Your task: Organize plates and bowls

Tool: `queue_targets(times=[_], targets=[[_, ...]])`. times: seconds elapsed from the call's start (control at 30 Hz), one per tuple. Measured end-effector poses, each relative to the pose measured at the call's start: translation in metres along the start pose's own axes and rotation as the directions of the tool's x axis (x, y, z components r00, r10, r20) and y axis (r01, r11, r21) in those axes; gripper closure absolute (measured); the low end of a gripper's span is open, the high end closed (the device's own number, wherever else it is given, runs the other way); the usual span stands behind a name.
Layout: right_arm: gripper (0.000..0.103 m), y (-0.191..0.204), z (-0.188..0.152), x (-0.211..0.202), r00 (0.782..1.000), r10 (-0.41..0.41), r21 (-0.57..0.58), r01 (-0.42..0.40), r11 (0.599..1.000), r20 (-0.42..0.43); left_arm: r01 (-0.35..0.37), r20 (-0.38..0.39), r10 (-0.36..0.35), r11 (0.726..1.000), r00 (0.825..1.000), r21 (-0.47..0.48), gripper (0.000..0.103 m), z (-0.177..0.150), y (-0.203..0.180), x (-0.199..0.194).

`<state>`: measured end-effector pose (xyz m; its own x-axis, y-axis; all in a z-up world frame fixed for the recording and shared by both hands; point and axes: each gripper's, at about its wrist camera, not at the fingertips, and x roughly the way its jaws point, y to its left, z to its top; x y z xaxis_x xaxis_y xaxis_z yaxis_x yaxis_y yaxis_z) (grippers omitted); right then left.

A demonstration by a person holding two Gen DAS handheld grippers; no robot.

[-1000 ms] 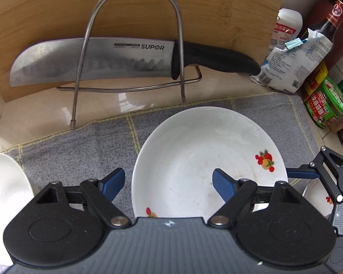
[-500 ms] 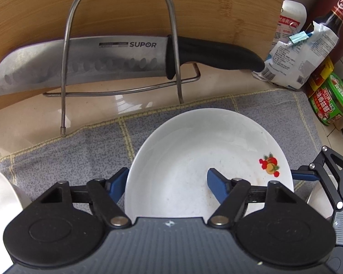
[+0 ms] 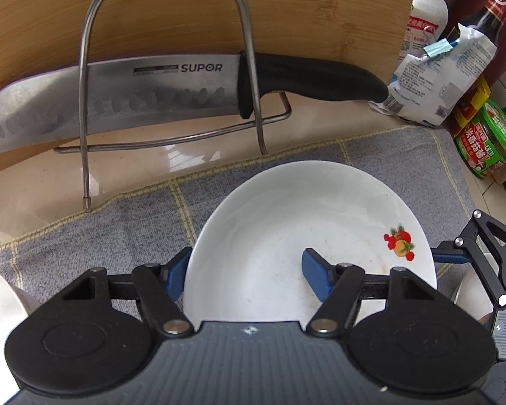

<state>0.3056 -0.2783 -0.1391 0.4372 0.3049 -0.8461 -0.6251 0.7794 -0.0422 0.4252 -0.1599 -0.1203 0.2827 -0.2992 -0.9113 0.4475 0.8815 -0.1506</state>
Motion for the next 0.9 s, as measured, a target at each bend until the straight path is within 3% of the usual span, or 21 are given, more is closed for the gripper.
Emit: queue_targets(times=[0.9], targets=[[0.0,-0.001,-0.001,-0.0033,1.0,-0.015,0.0,0.015,1.0,0.02,0.047,-0.015,-0.046,0.997,0.999,0.068,0.035,-0.0034,0.0025,-0.0034]])
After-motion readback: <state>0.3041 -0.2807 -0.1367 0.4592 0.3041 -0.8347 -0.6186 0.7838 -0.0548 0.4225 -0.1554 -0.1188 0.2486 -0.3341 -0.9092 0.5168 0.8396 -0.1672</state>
